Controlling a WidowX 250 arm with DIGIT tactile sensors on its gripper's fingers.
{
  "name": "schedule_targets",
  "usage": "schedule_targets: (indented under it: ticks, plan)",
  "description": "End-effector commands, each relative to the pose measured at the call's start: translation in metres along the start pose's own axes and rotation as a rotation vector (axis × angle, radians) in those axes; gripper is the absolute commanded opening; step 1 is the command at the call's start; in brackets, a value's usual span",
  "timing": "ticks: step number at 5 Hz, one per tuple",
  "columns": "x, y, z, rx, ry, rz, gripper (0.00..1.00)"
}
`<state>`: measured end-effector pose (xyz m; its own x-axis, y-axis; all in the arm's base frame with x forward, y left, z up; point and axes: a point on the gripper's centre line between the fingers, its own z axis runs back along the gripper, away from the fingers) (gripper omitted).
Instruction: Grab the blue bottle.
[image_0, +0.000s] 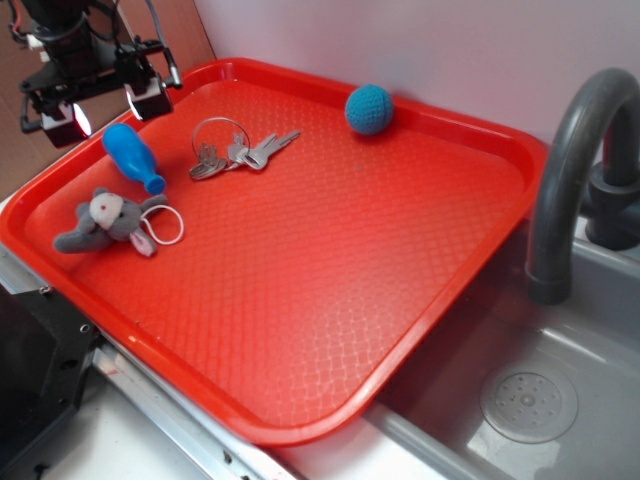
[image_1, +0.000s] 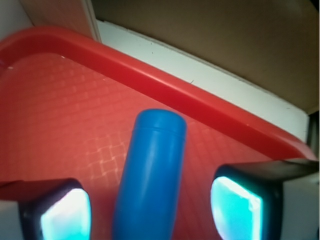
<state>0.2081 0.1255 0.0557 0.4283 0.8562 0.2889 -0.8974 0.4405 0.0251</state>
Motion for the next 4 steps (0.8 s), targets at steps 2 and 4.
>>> schedule_targets:
  ticks: [2,4]
  plan:
    - [-0.011,0.007,-0.035,-0.077,-0.004,-0.027,1.00]
    - [-0.016,0.008,-0.049,-0.028,0.019,-0.013,1.00]
